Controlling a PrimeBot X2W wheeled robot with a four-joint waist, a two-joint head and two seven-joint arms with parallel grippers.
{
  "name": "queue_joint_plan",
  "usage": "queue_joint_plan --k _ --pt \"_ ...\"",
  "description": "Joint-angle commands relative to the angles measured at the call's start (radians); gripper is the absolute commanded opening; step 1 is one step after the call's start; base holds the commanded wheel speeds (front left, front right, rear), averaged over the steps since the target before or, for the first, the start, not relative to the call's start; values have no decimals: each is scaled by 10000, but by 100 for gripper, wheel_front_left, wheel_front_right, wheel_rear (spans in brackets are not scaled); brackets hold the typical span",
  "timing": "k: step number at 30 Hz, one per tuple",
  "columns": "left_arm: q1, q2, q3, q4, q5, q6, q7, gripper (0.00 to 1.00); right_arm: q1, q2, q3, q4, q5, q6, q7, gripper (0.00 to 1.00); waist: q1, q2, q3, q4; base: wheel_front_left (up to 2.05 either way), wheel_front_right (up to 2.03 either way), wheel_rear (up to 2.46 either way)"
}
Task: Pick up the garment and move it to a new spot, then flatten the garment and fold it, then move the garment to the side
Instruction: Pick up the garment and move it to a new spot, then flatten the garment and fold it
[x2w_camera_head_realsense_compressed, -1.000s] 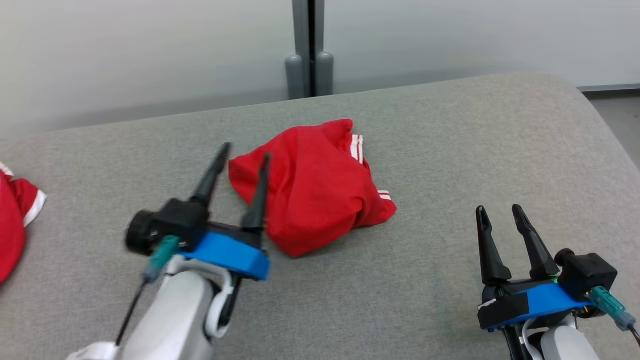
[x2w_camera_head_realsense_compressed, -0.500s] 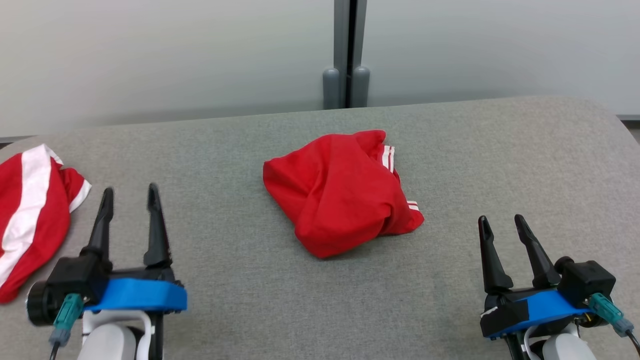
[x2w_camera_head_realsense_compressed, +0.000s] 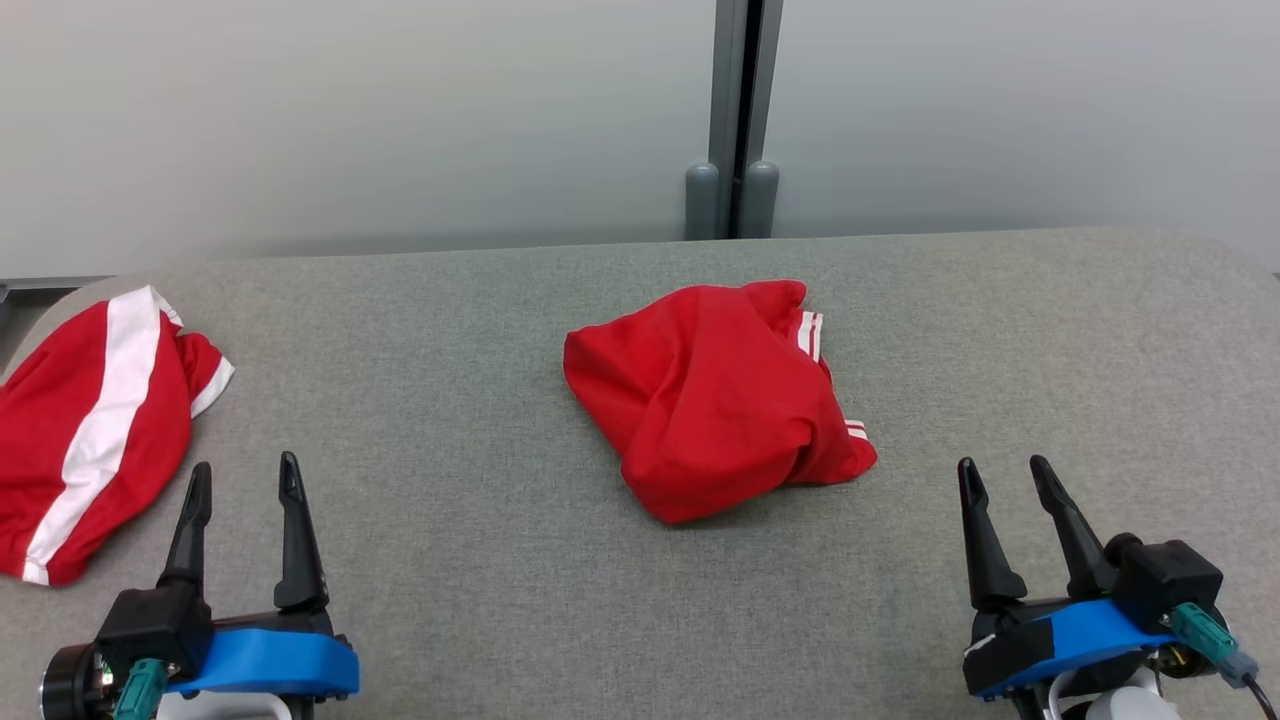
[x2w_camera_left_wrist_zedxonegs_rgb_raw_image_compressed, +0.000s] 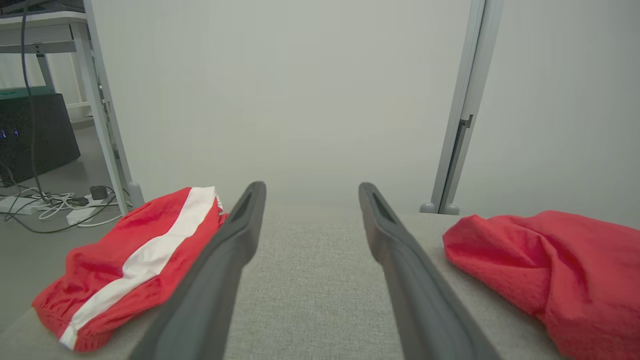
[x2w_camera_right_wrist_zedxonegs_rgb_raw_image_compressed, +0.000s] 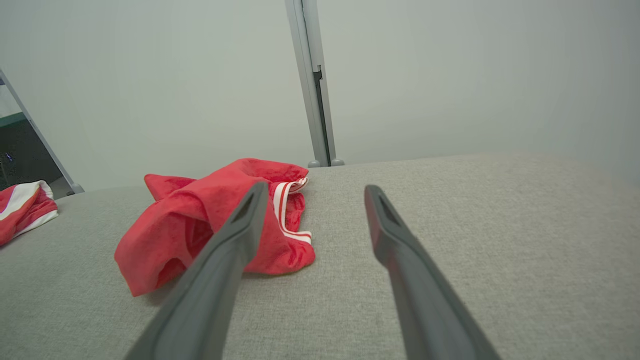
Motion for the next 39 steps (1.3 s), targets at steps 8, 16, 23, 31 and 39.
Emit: queue_joint_plan --k 8,16,23,31,39 --pt "418 -268 281 192 421 -139 -47 100 154 -47 37 335 -135 5 -34 100 0 0 -161 48 0 0 0" --pt "444 -385 510 295 622 -183 -47 100 115 -47 65 563 -201 5 -34 100 0 0 -140 52 0 0 0" --pt "344 -460 621 333 762 -275 -47 100 73 -47 47 601 -226 5 -34 100 0 0 -91 60 0 0 0" --pt "181 -599 634 306 858 -394 -48 100 -504 -47 -96 851 -540 5 -33 100 0 0 -6 228 0 0 0" --pt "-184 -698 516 346 934 -553 -48 100 -2466 -53 -251 1583 -1454 5 168 100 0 0 387 648 0 0 0"
